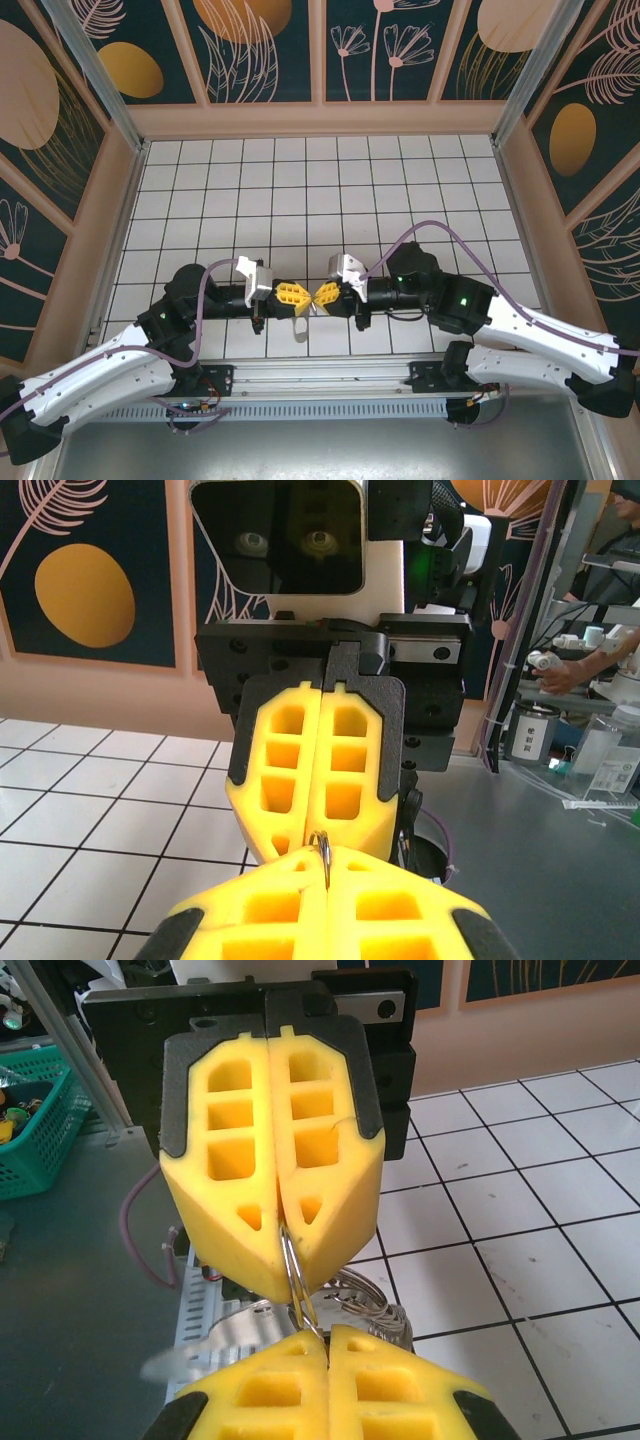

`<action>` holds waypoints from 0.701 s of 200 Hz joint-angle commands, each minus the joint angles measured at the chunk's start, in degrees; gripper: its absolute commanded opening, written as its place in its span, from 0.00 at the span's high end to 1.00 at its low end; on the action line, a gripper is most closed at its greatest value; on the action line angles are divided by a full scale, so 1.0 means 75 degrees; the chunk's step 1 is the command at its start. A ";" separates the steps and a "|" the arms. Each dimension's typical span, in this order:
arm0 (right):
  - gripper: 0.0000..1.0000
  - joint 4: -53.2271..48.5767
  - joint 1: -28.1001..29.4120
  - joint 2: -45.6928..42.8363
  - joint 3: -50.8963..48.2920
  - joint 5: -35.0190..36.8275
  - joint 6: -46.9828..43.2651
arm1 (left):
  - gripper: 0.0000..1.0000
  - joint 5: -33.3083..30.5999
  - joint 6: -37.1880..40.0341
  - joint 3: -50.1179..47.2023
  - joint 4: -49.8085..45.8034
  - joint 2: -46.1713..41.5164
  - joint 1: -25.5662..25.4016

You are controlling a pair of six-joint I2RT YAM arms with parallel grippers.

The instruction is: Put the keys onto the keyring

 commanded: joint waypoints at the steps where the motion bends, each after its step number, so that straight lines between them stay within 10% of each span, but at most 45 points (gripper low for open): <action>1: 1.00 0.0199 -0.0155 0.0151 0.0264 0.0147 -0.0064 | 1.00 0.0767 -0.0233 -0.0038 0.0865 -0.0138 -0.0047; 93: 1.00 0.0687 -0.0200 0.0499 0.0237 -0.0239 -0.0089 | 1.00 0.0760 -0.0265 -0.0087 0.0992 -0.0138 -0.0048; 140: 0.76 0.0799 -0.0198 -0.0349 -0.0080 0.0254 0.0092 | 1.00 0.0318 -0.0041 -0.0087 0.0601 -0.0299 -0.0049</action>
